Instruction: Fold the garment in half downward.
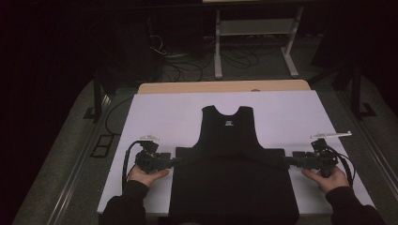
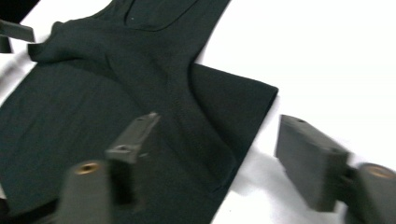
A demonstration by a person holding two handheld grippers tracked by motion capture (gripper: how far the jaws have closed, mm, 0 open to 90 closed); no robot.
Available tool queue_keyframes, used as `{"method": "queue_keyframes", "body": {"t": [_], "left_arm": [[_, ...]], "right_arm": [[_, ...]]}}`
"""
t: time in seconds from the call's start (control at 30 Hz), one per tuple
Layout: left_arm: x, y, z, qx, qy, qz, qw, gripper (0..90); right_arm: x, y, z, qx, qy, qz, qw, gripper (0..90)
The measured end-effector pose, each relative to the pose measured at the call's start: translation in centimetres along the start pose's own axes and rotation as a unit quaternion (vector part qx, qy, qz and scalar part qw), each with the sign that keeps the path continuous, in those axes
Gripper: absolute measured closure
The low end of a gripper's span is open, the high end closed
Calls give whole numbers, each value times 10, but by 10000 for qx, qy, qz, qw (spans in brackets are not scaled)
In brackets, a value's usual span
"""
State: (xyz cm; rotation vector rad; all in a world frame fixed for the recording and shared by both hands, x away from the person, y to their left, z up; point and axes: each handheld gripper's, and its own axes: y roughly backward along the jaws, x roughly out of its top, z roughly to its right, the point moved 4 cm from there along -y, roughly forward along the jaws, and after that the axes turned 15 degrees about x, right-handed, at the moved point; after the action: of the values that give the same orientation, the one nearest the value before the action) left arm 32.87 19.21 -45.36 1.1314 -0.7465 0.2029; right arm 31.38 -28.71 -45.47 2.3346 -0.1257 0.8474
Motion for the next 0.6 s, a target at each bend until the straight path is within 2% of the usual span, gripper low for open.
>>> {"method": "queue_keyframes", "body": {"t": [0.13,0.17,0.23,0.33,0.43,0.5,0.6], "left_arm": [[3,1,-1,-127,-14,97,9999,172],[3,2,-1,-128,-32,102,9999,143],[5,2,-1,-79,-32,145,9999,129],[9,2,-2,-185,-13,218,9996,89],[12,3,-5,-234,5,261,9994,0],[13,3,-6,-285,-28,340,9990,0],[15,2,-9,-207,-47,363,9991,0]], "right_arm": [[2,1,0,-81,119,17,9999,116],[3,1,-1,-73,164,61,9998,99],[6,3,-2,-107,244,124,9996,9],[9,5,-4,-141,318,217,9992,0],[12,6,-6,-219,504,260,9981,0],[15,5,-8,-253,562,260,9978,0],[18,4,-9,-308,634,227,9973,0]]}}
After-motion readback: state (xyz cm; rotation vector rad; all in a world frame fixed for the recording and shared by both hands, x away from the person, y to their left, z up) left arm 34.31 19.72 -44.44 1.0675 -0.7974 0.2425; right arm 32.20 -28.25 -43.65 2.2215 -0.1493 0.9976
